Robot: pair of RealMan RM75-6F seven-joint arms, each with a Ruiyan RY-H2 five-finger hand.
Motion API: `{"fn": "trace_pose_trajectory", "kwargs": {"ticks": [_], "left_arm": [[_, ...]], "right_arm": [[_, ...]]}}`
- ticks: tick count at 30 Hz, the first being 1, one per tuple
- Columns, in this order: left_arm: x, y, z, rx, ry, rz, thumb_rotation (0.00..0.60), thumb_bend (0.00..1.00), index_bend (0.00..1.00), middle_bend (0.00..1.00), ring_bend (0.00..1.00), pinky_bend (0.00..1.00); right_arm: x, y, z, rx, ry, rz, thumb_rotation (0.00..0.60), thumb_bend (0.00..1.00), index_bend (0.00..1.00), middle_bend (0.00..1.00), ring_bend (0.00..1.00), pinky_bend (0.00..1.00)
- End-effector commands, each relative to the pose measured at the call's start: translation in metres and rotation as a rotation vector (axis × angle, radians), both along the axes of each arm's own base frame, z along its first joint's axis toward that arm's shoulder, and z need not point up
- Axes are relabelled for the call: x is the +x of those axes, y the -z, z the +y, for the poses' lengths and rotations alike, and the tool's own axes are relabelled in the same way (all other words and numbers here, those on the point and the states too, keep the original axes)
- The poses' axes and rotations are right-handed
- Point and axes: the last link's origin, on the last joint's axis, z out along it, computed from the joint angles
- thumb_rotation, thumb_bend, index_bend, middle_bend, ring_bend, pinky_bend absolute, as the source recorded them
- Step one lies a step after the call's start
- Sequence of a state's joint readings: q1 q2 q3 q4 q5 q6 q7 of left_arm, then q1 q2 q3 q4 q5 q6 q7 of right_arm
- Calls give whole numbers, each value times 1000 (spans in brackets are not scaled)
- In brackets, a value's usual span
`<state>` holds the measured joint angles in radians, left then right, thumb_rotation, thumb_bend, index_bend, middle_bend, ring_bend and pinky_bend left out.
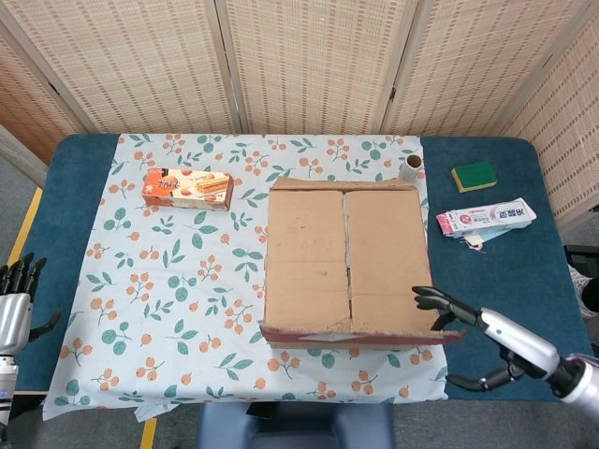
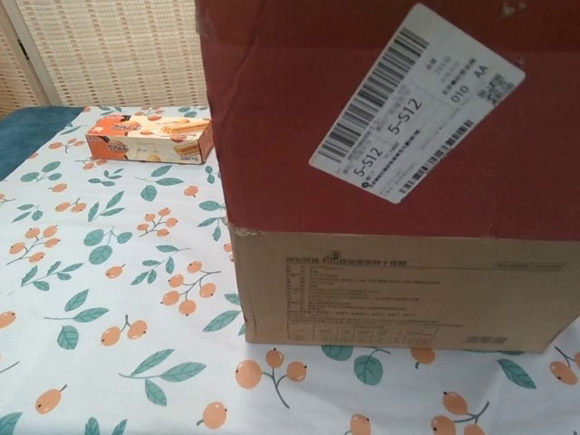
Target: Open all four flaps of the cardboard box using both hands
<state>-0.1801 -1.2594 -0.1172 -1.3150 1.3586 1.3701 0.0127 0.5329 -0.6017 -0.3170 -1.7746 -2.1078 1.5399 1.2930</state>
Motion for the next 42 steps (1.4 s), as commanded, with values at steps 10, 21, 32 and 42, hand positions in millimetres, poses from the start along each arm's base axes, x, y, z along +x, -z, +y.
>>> {"fn": "trace_pose_trajectory", "kwargs": {"ticks": [10,21,32,42], "left_arm": [[11,3,-4,-12,55,-2,600,335,0,0,49,0],[19,-5,-12,3,145,-60,600,335,0,0,88,0],[14,-17,-18,22,116,-98,600,335,0,13,19,0],[11,-23,-19,33,109,-126,600,335,0,19,0,0]], "right_arm": [[-8,-3,68,-3,14,16,600,346,60,1,108,352],[22,49,5,-285,-164,160,600,346,397,28,67,89],[60,89,-67,-480,-337,408,600,346,531,36,26,3],[92,112,-121,-620,-456,644,410,346,582,17,0,0]]}}
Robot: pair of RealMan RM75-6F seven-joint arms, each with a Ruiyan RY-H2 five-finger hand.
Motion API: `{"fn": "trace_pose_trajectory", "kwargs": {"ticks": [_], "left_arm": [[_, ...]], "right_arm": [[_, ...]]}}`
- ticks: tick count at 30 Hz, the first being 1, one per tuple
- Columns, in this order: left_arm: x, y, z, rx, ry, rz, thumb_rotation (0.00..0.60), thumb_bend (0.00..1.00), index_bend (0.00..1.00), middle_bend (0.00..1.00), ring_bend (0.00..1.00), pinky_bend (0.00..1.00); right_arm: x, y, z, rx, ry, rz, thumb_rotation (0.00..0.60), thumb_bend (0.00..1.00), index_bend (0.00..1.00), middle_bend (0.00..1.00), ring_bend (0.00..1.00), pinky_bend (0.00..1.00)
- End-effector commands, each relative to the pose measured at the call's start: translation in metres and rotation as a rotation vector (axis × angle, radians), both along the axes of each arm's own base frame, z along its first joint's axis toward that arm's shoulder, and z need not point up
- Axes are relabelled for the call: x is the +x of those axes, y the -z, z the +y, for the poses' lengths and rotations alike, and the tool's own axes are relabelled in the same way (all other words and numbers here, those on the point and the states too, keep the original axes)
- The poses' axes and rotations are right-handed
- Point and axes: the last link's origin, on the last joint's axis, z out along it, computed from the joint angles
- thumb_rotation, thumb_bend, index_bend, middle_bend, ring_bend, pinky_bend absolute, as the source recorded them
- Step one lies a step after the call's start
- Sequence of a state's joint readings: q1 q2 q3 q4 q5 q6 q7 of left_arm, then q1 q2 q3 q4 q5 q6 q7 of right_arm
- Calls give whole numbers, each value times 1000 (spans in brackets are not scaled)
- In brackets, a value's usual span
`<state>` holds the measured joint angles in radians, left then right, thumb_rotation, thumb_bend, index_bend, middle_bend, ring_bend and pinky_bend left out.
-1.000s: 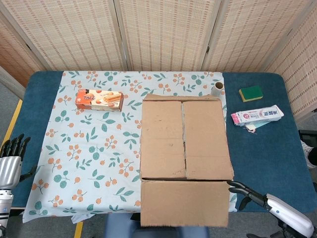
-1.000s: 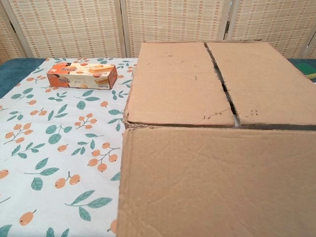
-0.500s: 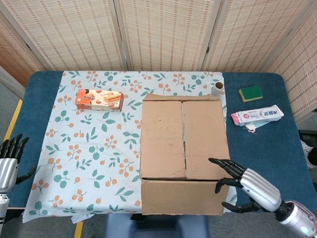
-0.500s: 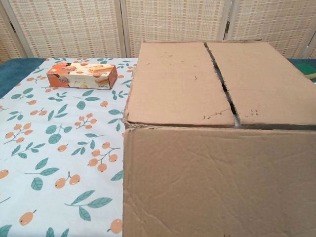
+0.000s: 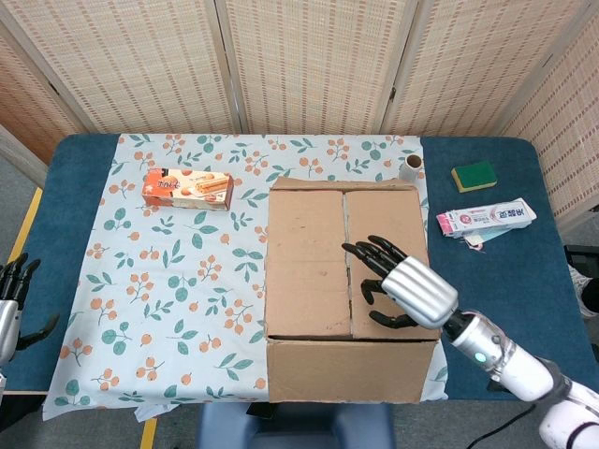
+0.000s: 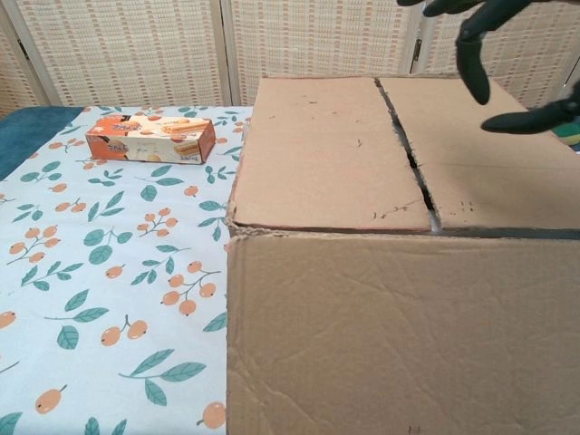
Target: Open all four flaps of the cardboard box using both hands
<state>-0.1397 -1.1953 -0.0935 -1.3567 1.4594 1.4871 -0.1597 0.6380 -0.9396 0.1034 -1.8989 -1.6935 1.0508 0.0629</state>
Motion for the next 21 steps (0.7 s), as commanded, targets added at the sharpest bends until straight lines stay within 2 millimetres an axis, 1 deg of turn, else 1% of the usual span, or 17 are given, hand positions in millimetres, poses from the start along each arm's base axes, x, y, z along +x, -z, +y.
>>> {"fn": "trace_pose_trajectory", "kwargs": {"ticks": [1,2,3,6,13,17,21], "left_arm": [[-2,-2,1,3,-4,-7,600,335,0,19,0,0],[-3,-2,1,3,-6,-11,600,335,0,19,0,0],[-3,-2,1,3,-7,-14,600,334,0,19,0,0],[-5,-5,1,8,-7,-24,600,335,0,19,0,0],[-8,-7,2,13,-14,-44,600,334,0,20,0,0],[-9,-8,2,13,-6,-51,600,335,0,25,0,0],[-9,-9,2,16,-3,-57,600,335,0,30,0,0]], "right_arm": [[21,14,-27,-41,-25,79,371,340,583,13,0,0],[22,17,-32,-39,-15,95,363,337,583,12,0,0],[23,19,-35,-40,-8,107,315,307,583,6,0,0],[26,26,-43,-45,2,130,263,235,584,0,0,0],[30,39,-55,-49,-18,190,252,205,660,0,0,0],[35,45,-62,-47,-37,228,223,205,735,6,0,0],[35,52,-66,-43,-37,256,217,205,747,7,0,0]]}}
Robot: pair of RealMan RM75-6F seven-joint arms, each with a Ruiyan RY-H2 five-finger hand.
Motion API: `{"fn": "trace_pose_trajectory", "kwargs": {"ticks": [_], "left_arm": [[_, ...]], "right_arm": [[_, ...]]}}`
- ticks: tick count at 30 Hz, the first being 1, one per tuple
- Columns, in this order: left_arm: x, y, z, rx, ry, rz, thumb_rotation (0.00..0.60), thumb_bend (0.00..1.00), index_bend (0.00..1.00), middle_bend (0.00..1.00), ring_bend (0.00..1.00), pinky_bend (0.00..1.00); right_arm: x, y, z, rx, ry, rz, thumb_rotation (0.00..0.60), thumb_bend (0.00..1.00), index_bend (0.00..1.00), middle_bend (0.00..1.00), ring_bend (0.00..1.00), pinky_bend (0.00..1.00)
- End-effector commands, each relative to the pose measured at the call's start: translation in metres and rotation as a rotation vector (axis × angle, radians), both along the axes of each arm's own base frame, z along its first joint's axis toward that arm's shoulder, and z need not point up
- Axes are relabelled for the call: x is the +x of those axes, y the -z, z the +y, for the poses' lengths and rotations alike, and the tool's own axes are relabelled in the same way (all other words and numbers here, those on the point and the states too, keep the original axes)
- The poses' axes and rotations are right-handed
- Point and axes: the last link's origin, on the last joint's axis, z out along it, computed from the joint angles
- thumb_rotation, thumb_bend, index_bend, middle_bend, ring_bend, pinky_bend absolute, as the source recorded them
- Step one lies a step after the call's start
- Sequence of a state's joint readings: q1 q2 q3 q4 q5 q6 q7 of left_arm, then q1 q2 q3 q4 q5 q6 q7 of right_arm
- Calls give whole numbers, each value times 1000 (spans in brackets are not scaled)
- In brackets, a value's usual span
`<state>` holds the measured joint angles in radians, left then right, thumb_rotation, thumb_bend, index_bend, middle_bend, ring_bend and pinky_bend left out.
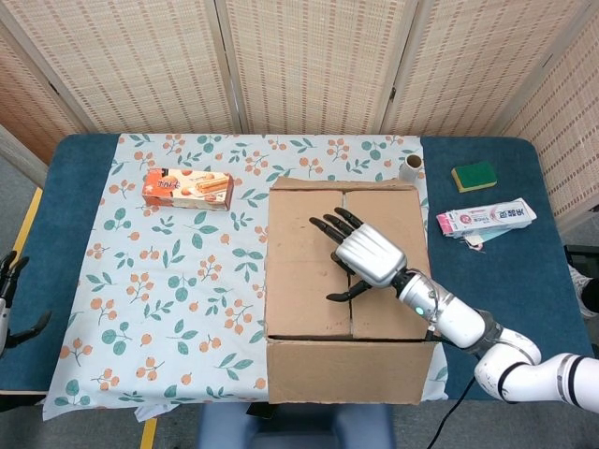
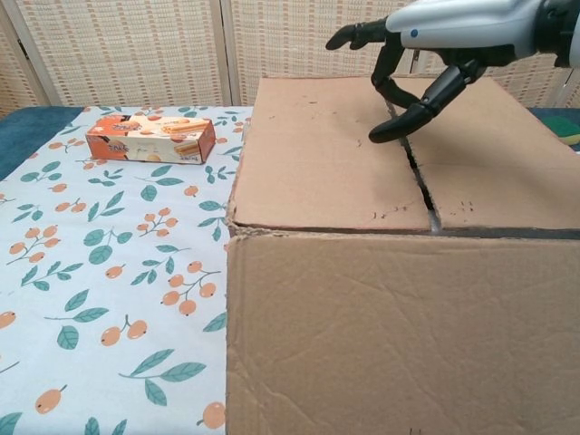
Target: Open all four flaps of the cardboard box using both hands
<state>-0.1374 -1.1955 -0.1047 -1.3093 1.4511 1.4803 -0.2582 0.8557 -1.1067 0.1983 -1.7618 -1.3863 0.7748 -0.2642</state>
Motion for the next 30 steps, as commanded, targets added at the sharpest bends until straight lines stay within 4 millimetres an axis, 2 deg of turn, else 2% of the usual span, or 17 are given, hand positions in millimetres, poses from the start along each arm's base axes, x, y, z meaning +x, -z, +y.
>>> {"fn": "trace_pose_trajectory", "kwargs": {"ticks": [1,4,9,16,30], "left_arm": [[0,-1,0,5,4,-5,600,335,0,30,0,0],[-1,-2,-1,11,6,-9,600,335,0,30,0,0],[-1,-3,-1,18,6,-12,600,335,0,30,0,0],[-2,-3,-1,16,5,-8,600,335,0,30,0,0],[0,0,-1,24,13,11,600,343,0,30,0,0]], "right_arm": [[-2,6,-2,6,3,24,216,205,747,7,0,0],[-5,12,-2,16,12,55,199,205,725,3,0,0],[-7,17,-2,13,7,79,188,203,600,0,0,0],[-10,20,0,25,5,101,186,204,503,0,0,0],[-24,10,3,29,41,148,176,204,556,0,0,0]]}}
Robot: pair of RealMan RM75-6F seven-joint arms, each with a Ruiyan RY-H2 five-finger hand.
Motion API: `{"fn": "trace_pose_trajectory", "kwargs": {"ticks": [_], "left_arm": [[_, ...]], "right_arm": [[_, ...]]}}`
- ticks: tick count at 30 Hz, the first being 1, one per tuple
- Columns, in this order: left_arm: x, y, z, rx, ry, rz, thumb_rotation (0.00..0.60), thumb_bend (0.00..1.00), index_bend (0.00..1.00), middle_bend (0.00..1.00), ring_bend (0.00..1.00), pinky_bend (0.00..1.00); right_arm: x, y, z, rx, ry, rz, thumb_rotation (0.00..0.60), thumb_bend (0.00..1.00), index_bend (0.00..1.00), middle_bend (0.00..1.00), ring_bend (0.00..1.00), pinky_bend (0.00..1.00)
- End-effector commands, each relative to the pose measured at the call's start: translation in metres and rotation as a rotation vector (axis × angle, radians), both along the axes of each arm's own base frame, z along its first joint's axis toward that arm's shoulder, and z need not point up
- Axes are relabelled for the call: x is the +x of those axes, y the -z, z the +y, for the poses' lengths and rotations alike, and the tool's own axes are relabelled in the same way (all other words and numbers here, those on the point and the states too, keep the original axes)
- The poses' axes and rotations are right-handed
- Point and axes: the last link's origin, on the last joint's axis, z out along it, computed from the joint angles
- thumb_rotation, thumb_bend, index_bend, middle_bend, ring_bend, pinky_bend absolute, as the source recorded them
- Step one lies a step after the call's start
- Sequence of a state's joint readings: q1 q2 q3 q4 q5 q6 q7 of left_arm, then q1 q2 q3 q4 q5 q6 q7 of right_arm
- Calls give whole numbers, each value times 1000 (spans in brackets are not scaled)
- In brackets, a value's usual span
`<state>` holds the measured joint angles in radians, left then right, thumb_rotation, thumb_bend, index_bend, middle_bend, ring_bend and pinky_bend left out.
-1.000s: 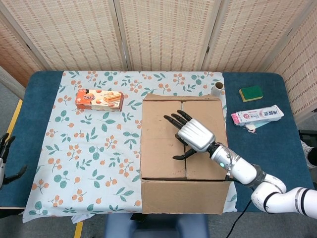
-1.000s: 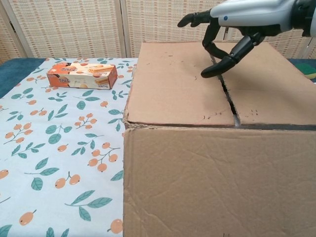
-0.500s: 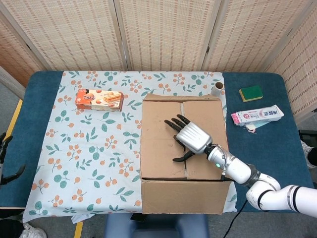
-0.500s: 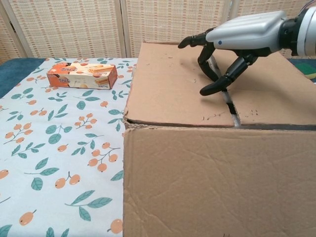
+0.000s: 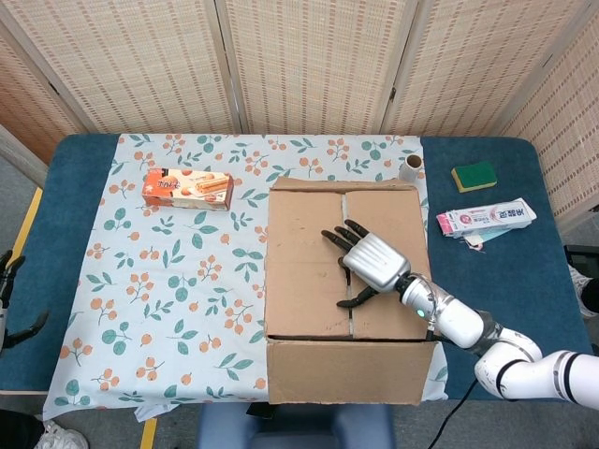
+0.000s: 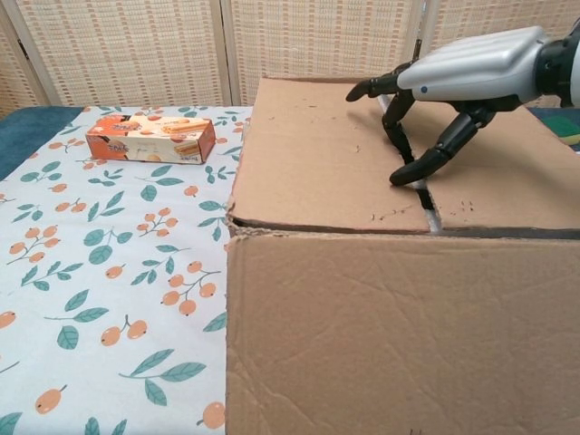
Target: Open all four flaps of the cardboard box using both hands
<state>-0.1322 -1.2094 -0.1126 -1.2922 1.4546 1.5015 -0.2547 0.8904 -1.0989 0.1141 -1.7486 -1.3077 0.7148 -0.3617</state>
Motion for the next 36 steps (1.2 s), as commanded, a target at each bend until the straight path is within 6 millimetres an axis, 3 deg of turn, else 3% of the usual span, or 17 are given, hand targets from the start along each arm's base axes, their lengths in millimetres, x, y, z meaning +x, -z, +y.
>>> {"fn": "trace_pose_trajectory", "kwargs": {"ticks": [1,15,20,28,36], "left_arm": [[0,1,0,1,3,7,600,343,0,30,0,0],[1,3,1,2,7,25,600,348,0,22,0,0],[4,3,-1,6,15,38,600,348,0,22,0,0],[10,6,-5,14,26,67,600,348,0,21,0,0],[11,10,-3,3,21,81,600,348,0,17,0,0]], "right_arm": [[1,-4,1,-10,1,-13,175,204,558,0,0,0],[-9,-51,14,-101,66,-101,174,204,570,0,0,0],[-14,-74,28,-139,80,-177,173,203,570,0,0,0],[-44,-117,59,-242,92,-278,173,204,570,0,0,0],[-88,-155,96,-381,77,-311,174,204,570,0,0,0]]}}
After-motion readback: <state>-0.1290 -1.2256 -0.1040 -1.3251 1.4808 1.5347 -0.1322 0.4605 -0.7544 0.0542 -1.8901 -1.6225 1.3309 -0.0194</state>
